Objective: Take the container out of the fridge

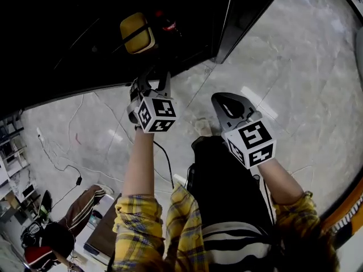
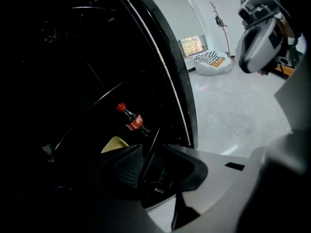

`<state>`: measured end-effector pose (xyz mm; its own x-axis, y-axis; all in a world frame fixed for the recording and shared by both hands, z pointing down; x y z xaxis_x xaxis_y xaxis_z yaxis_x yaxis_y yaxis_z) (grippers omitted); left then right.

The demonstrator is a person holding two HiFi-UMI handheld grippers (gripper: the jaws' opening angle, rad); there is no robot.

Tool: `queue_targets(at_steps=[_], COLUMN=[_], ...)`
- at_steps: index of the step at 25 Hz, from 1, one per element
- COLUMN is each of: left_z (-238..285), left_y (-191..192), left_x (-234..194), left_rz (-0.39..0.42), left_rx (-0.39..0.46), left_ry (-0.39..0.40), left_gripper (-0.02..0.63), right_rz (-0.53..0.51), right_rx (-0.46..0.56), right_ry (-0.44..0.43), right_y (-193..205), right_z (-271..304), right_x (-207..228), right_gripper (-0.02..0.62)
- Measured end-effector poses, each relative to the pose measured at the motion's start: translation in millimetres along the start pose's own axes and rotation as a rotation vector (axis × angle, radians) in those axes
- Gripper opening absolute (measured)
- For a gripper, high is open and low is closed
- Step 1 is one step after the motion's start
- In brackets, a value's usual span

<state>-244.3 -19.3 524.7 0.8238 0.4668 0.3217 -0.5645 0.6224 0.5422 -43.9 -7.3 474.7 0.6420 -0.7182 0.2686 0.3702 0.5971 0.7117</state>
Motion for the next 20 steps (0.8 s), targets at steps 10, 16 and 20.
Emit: queue_targets(at_steps=[10,16,20], left_z=[47.8,70.8,76.9], left_y=[12.6,26.7,26.4], left_x=[-39.1,-49.5,-59.5], left_rz=[-0.092,-0.140,-0.121], left_rx=[-0.002,-0.035,-0.049], left_ry=[-0.048,-0.069,-0.106], left_gripper=[0.144,0.150,0.155], right_rz=[0.015,0.026,0.026], right_rx=[-0.068,-0.078,-0.099], right_ry=[-0.024,-0.024,-0.028], right_y=[33.5,44.8,54.3], right_z=[37.0,44.8,50.1], right_x=[1.0,3.7,6.4], right_gripper=[0.029,0.029,0.029])
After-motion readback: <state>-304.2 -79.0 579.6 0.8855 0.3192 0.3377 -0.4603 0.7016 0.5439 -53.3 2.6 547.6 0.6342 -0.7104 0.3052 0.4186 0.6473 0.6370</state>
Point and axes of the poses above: the fingertips, and each gripper's own axes: z forward along the fingers, x to its right, y out of its underside, the point moved 6 cm from there along -z, backward along the fingers, and after that the axes turned 9 degrees about y, right-handed, at the moved point
